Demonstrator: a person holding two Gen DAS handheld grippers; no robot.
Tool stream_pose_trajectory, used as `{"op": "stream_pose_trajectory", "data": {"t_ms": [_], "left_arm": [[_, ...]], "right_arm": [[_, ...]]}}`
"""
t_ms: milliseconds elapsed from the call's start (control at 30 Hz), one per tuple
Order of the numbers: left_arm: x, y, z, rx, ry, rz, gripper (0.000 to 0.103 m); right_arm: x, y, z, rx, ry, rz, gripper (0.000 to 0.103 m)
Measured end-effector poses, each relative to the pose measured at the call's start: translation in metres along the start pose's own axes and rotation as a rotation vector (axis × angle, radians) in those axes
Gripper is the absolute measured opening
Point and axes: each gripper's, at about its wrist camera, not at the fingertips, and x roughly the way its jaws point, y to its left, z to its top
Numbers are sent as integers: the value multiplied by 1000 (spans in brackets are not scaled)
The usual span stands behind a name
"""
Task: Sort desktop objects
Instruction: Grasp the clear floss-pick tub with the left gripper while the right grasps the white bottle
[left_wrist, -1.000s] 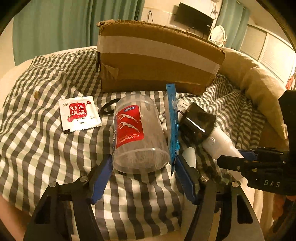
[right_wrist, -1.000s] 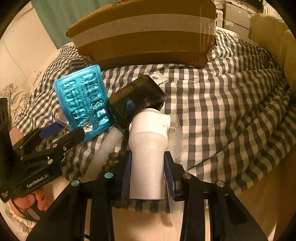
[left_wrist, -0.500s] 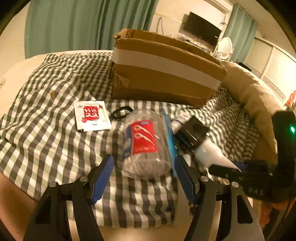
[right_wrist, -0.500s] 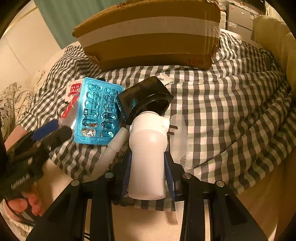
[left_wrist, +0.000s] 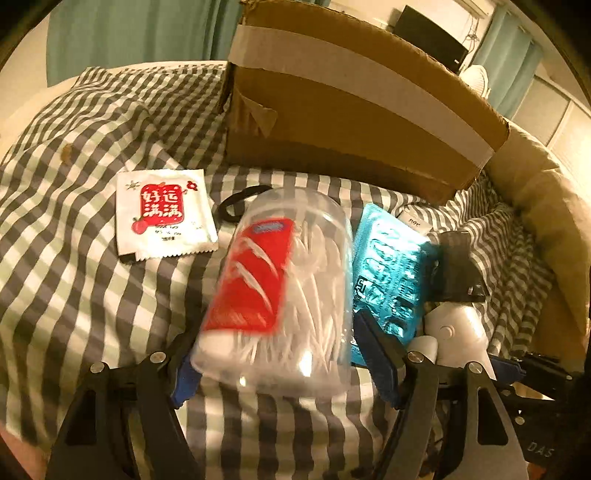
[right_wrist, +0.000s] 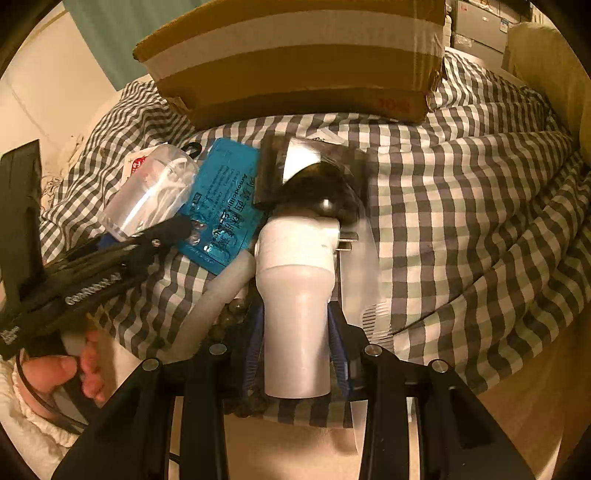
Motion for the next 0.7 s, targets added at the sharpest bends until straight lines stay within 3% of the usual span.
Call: {"op": "stream_pose_trajectory", "data": {"t_ms": [67,267,700], "left_arm": [[-1,0,0,8,-18,-1,63],[-11,4,-3,7,-29,-6,63],[-59,-1,-19,47,-79,17,62]], "right_arm": [[4,1,2,3,3,6,33],[10,7,6,-18,8,-15,32],[-32,20,-2,-81,-80,-21,32]]}}
